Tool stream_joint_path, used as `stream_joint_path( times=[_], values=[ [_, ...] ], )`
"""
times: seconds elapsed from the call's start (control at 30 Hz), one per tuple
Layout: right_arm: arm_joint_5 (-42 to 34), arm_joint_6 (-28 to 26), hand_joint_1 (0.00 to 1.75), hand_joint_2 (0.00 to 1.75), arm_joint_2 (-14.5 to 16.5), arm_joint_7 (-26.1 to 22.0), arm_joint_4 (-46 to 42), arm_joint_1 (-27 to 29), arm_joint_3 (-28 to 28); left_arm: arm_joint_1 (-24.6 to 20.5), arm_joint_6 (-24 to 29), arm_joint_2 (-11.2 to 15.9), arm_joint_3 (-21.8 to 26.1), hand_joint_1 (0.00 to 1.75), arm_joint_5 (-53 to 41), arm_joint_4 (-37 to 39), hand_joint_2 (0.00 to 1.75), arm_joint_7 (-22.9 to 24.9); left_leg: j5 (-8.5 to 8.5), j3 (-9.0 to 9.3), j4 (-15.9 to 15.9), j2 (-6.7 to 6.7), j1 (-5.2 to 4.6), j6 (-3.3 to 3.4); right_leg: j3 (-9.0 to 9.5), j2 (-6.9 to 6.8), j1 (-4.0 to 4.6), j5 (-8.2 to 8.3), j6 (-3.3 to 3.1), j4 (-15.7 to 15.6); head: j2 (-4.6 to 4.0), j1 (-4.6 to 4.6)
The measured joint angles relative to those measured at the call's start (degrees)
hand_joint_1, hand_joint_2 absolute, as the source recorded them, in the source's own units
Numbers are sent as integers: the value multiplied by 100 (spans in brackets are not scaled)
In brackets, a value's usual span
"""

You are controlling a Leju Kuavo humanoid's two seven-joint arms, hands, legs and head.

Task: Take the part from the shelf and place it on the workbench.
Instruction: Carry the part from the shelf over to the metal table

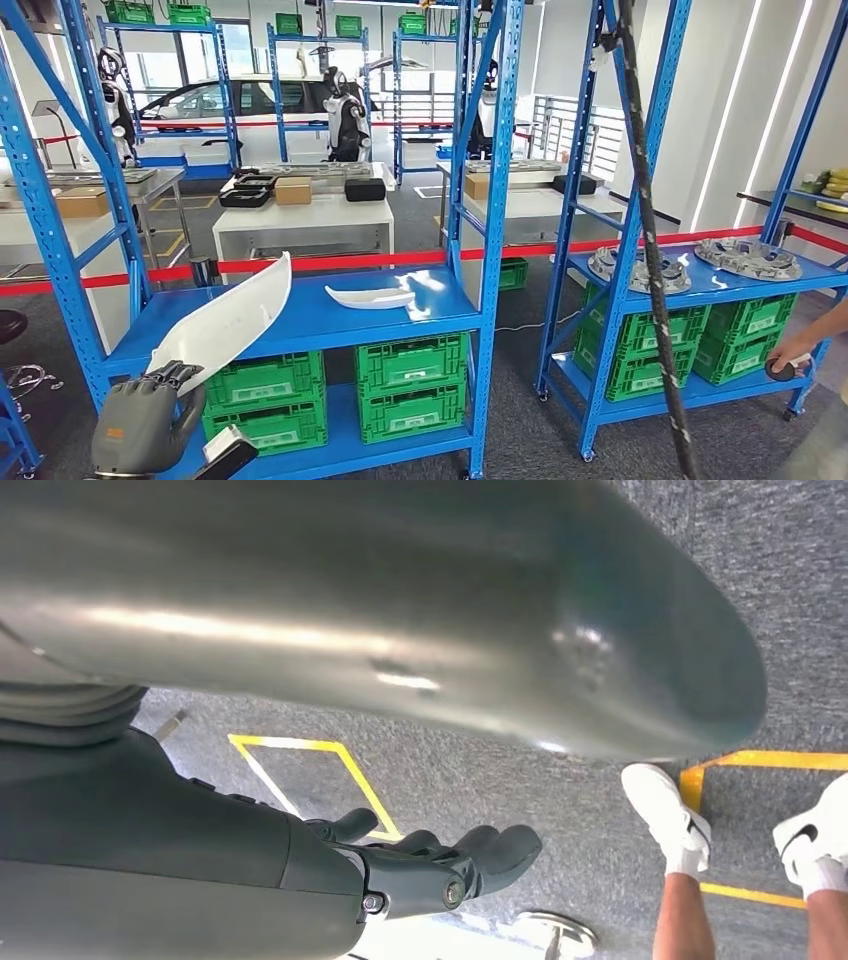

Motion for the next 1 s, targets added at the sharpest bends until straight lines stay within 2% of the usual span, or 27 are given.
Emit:
stream_joint_path(
  times=[0.03,0.07,0.1,0.13,0.2,0.23,0.3,0.37,0.4,0.43,0.47,0.53,0.57,0.6,0.63,0.67,0.73,0.77,0.8,0.87,0.9,0.93,1.0],
  values=[
    [4,0,0,0,-2,0,0,0,-3,3,-7,-2,0,175,4,7,175,2,8,-27,17,-17,-3,2,-135,2,14,-196,-10,402,0,2],
    [7,0,0,0,-3,0,0,1,-7,11,-10,-3,0,175,6,14,175,3,11,-56,39,-39,-5,-3,-199,3,26,-309,-23,665,0,3],
    [9,0,0,0,-4,0,0,1,-12,17,-11,-4,0,175,7,21,175,3,14,-88,67,-70,-7,-12,-143,4,34,-314,-39,687,0,3],
    [10,0,0,0,-4,0,0,0,-19,19,-12,-5,0,175,8,25,175,3,14,-118,100,-107,-5,-26,40,16,36,-230,-58,452,0,4],
    [11,1,0,0,-5,0,1,-5,-31,7,-12,-13,0,175,11,23,175,3,1,-177,173,-178,-9,-75,525,106,40,-55,-93,-270,0,4],
    [13,2,0,0,-3,-1,1,-7,-34,0,-14,-20,0,175,16,21,175,4,-9,-205,206,-211,-14,-109,680,146,43,-20,-114,-522,0,1],
    [19,-1,0,0,1,-1,1,-11,-41,-8,-21,-29,0,175,26,16,175,4,-8,-240,227,-269,-17,-182,748,152,65,-33,-165,-655,0,-6],
    [25,-7,0,0,7,-7,0,-21,-62,-7,-41,-20,-1,175,28,4,175,7,-5,-268,231,-305,-13,-248,747,70,51,-4,-241,-680,0,-7],
    [28,-8,0,0,8,-12,0,-28,-73,-8,-51,-8,-2,175,28,-8,175,10,-50,-299,285,-276,-15,-284,750,36,40,6,-282,-692,0,-15],
    [31,-10,0,0,7,-17,0,-33,-84,-12,-58,5,-2,175,28,-23,175,16,-153,-370,433,-216,-13,-320,753,-2,27,17,-318,-707,0,-24],
    [35,-13,0,0,5,-21,0,-32,-94,-9,-60,17,-2,175,28,-42,175,23,-332,-496,736,-132,1,-358,750,-43,26,21,-342,-712,0,-33],
    [43,-15,0,0,-2,-24,0,-24,-114,21,-59,30,-2,175,28,-64,175,30,-712,-841,1518,-14,43,-429,737,-134,27,26,-369,-714,0,-45],
    [50,-15,0,0,-2,-25,0,-22,-122,51,-58,41,-2,175,29,-70,175,32,-807,-952,1794,13,64,-452,730,-184,27,29,-372,-714,0,-46],
    [58,-15,0,0,-1,-26,0,-22,-127,77,-56,52,-2,175,30,-72,175,31,-776,-940,1818,30,79,-462,725,-230,27,33,-372,-713,0,-47],
    [66,-15,0,0,-1,-23,0,-22,-128,93,-53,67,-2,175,33,-79,175,29,-648,-803,1598,56,88,-460,723,-275,28,38,-368,-713,0,-48],
    [73,-15,0,0,1,-21,0,-23,-129,101,-49,82,-2,175,36,-93,175,26,-475,-575,1214,124,88,-445,725,-322,30,44,-360,-712,0,-49],
    [84,-15,0,0,5,-9,0,-22,-129,88,-45,99,-2,175,43,-139,175,10,-244,-143,432,346,52,-386,731,-411,50,55,-321,-708,0,-49],
    [89,-14,0,0,7,0,0,-23,-129,80,-44,106,-2,175,49,-160,175,-3,-201,-46,227,412,31,-353,735,-458,61,61,-290,-709,0,-45],
    [96,-11,0,0,10,12,0,-25,-129,78,-45,116,-2,175,57,-174,175,-15,-196,-31,150,420,14,-324,740,-508,70,68,-256,-715,0,-41],
    [113,-6,0,0,18,48,0,-38,-129,86,-52,149,-2,175,79,-184,175,-41,-143,-50,125,292,16,-257,757,-595,60,74,-181,-728,0,-35],
    [123,-4,0,0,21,69,0,-43,-129,85,-57,163,-1,175,90,-188,175,-51,-110,-37,98,238,26,-221,756,-566,50,46,-149,-703,0,-34],
    [134,-5,0,0,22,86,0,-45,-129,77,-66,169,1,175,99,-192,175,-60,-71,-27,72,182,39,-181,703,-460,39,-65,-123,-557,0,-31],
    [144,-12,0,0,11,88,0,-42,-132,71,-83,160,2,175,123,-198,175,-73,-22,-36,55,73,55,-130,444,-175,38,-439,-99,72,0,-10]
  ],
)
